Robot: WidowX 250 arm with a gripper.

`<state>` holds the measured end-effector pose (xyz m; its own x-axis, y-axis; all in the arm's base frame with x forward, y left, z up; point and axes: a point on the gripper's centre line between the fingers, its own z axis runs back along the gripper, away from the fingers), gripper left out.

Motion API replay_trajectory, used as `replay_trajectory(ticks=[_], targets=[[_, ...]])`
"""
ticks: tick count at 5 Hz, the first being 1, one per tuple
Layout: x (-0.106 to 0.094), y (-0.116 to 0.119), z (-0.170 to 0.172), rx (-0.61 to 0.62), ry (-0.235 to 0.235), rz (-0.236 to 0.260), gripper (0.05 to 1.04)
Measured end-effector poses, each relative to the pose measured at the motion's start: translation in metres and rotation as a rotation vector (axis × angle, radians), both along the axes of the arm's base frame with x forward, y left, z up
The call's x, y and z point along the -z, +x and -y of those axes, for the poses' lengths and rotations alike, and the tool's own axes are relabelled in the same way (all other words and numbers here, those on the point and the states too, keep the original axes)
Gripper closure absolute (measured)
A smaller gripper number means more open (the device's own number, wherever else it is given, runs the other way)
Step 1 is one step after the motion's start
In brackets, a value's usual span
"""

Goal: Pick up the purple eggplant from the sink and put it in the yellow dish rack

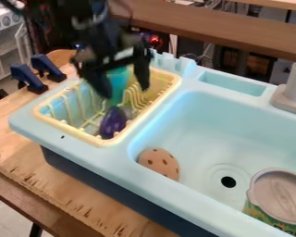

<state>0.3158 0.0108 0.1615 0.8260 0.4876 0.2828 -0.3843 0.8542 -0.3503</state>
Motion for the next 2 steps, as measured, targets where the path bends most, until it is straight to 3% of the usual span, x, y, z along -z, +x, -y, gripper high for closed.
replay_trajectory(ticks=[1, 2], targets=[[-0.039, 0.007, 0.004, 0.018, -0.012, 0.013, 0.077], [-0.048, 0.013, 0.026, 0.181, -0.051, -0.132, 0.077]])
